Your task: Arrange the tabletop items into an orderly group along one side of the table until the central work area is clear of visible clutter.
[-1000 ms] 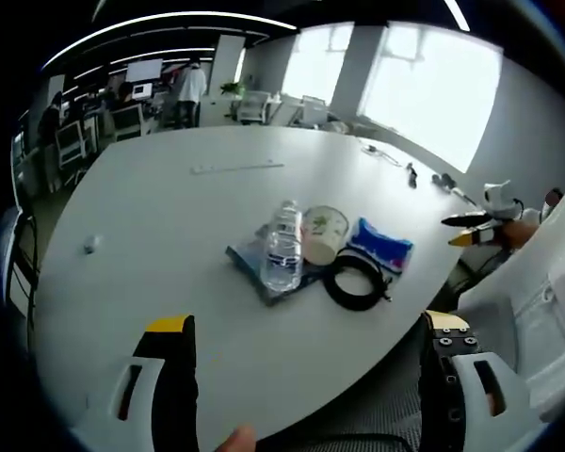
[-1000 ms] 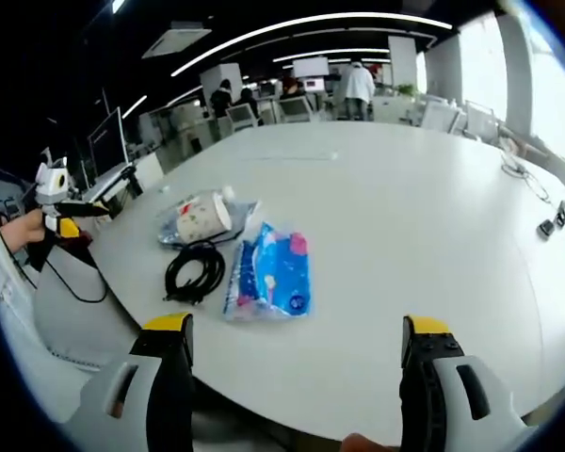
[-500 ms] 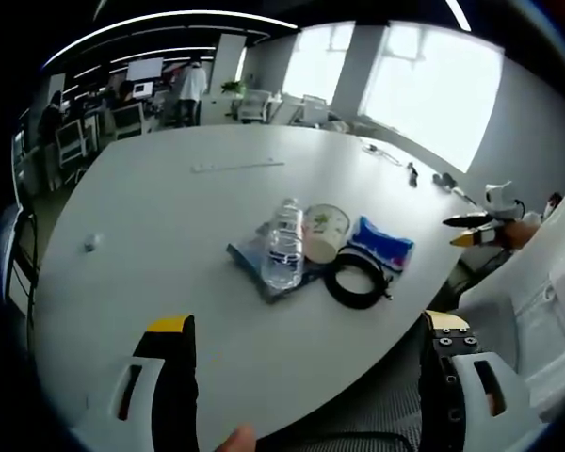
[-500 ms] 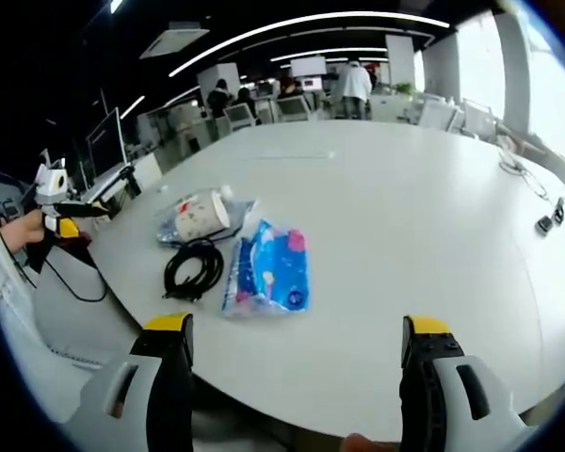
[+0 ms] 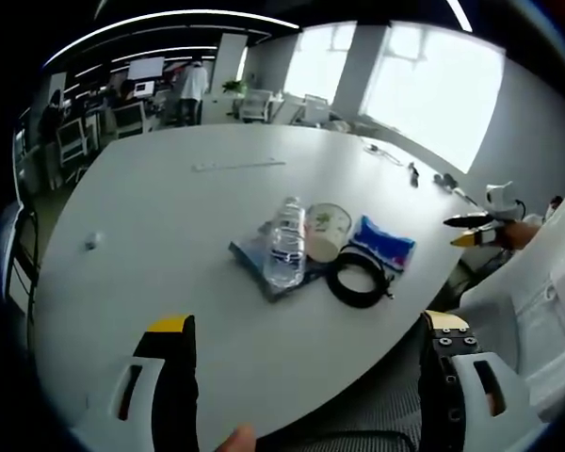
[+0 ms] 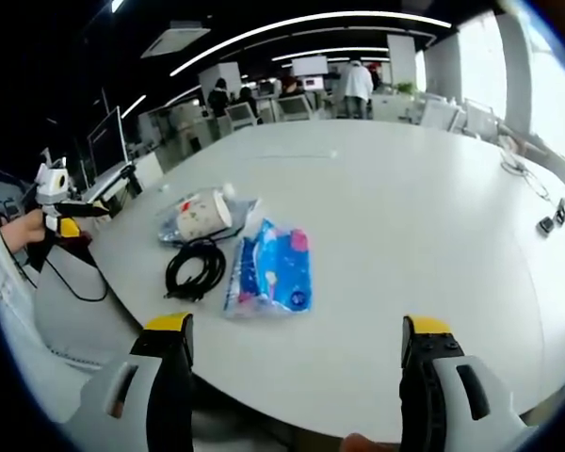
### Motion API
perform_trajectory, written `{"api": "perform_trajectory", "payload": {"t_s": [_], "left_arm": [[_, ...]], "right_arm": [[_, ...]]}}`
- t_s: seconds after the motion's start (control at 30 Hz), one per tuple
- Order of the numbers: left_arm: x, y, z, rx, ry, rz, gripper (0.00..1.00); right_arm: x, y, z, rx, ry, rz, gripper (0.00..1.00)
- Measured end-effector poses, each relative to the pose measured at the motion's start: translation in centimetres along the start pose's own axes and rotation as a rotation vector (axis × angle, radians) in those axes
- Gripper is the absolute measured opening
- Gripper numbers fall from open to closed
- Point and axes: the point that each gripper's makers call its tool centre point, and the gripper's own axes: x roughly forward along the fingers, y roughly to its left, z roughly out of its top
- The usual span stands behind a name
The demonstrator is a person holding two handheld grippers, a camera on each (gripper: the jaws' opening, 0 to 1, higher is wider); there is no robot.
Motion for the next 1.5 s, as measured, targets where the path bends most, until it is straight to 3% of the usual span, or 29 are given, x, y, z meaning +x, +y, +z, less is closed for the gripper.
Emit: {"api": "perform_trajectory", "payload": {"t_s": [1.5], "left_arm": [[1.6, -0.4, 0.4, 0.012, 0.021, -0.031, 0.95]], "right_arm": [[2.2, 1.9, 1.7, -0.041, 0.001, 0.058, 0.88]]}}
